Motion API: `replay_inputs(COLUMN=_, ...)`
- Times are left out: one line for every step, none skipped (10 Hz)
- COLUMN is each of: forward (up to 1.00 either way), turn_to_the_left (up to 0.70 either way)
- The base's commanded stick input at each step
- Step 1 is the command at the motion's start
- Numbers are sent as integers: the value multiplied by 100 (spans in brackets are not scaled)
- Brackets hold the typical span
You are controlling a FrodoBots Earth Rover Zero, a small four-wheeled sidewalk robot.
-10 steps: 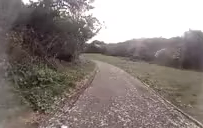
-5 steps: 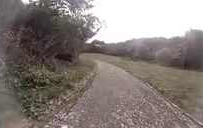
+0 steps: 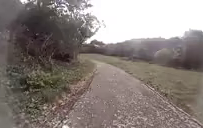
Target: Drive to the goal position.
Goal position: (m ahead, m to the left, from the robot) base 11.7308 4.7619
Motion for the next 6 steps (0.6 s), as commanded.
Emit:
replay_inputs(forward=30, turn_to_the_left=0)
replay_inputs(forward=30, turn_to_the_left=0)
replay_inputs(forward=30, turn_to_the_left=0)
replay_inputs(forward=30, turn_to_the_left=0)
replay_inputs(forward=30, turn_to_the_left=0)
replay_inputs(forward=30, turn_to_the_left=0)
